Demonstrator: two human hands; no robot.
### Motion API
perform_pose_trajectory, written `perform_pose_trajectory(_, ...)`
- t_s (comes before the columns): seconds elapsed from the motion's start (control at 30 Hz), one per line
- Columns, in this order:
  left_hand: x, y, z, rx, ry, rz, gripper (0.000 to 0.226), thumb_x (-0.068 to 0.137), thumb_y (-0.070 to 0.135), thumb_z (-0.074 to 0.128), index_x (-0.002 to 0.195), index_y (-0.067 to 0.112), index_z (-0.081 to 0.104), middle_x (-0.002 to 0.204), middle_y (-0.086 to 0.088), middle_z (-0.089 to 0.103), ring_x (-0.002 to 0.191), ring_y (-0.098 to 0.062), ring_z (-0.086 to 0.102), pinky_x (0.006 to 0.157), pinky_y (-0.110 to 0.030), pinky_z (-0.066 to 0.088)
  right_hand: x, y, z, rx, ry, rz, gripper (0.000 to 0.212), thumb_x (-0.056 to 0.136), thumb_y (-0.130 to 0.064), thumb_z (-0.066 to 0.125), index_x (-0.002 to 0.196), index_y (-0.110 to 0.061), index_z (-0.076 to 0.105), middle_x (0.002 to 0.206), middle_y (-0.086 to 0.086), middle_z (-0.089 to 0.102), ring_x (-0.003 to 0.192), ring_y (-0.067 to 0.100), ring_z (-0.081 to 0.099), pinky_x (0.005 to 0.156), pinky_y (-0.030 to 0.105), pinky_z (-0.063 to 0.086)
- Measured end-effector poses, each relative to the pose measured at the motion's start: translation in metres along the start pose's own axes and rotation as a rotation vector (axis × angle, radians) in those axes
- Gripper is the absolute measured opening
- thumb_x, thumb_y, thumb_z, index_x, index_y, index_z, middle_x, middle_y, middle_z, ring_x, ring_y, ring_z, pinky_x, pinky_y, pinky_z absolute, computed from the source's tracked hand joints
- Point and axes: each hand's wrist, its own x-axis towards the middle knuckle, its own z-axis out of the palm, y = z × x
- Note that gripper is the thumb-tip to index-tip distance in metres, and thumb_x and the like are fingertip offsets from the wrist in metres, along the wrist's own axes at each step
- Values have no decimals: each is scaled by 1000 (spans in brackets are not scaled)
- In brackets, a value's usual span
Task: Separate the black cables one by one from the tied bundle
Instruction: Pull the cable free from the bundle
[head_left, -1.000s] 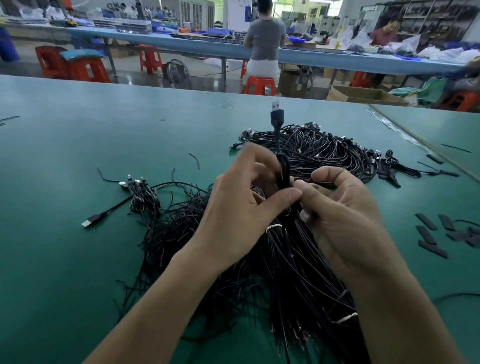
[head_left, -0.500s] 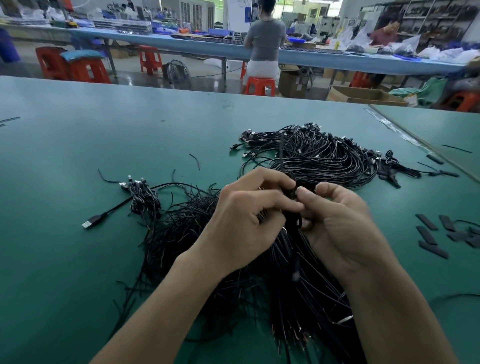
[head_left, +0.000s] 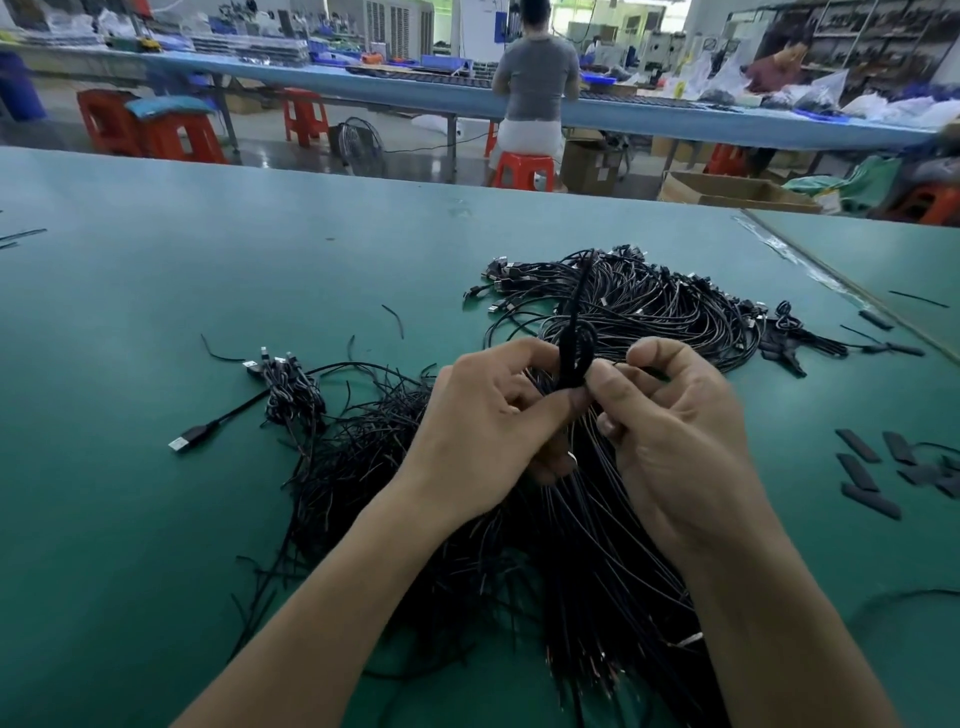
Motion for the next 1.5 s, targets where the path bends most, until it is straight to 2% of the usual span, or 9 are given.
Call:
perform_pose_trajectory(0.17,0,5,-3,-54,-16,-27,25,87,15,55,96,29,73,85,-9,77,81,-34,74,78,-53,60,1,2,-3,-37,18,27,23,92,6,58,88,-14,49,60,-6,63,50,0,57,47,12,43)
perform_pose_trajectory(0.37,1,7,-5,230,75,43,29,81,57,62,84,29,70,69,0,71,65,-18,69,64,-33,58,-1,13,3,-85,19,93,21,92,5,61,87,-12,51,57,-7,59,44,-1,51,44,11,41)
perform_pose_trajectory(0.47,-1,8,-7,301,27,126,11,82,36,72,91,32,67,79,13,73,72,-5,70,68,-27,58,2,16,-1,-14,67,189,20,91,5,61,86,-13,53,56,-7,55,46,2,43,43,14,37)
perform_pose_trajectory(0.67,-1,1,-10,340,-104,143,48,93,9,66,125,39,46,114,12,73,102,2,68,91,-20,53,7,16,-7,112,96,418,21,88,4,60,80,-15,55,61,-2,54,46,3,41,42,15,32)
perform_pose_trajectory(0.87,3,3,-18,484,-133,332,38,91,2,66,123,20,71,107,8,74,101,-2,67,90,-19,51,5,11,-8,258,46,684,12,69,-4,64,80,-10,59,67,3,57,54,5,35,44,16,32)
perform_pose_trajectory(1.0,3,3,-17,391,-2,275,25,90,17,72,114,24,75,90,10,73,84,-8,68,73,-34,59,5,9,-7,225,-30,551,8,68,-8,66,72,-16,66,69,1,57,52,4,41,45,15,31)
perform_pose_trajectory(1.2,13,-10,-42,353,471,117,20,93,20,68,97,38,61,77,16,72,51,-5,67,45,-15,47,2,3,-5,-9,-55,444,25,82,-23,67,106,-20,65,89,7,74,60,11,61,52,23,39)
perform_pose_trajectory(1.33,18,-32,-85,405,863,-92,21,97,10,57,96,30,62,87,3,68,74,-25,68,69,-38,58,1,2,-7,-245,-42,369,10,95,-17,60,101,-19,68,85,3,76,64,8,62,55,21,38)
perform_pose_trajectory(1.5,15,-54,-114,626,820,-392,37,99,4,48,131,15,63,130,-20,60,121,-36,56,109,-39,42,5,8,-25,-867,60,183,14,95,-21,61,85,-23,70,73,-6,72,60,0,61,56,18,49)
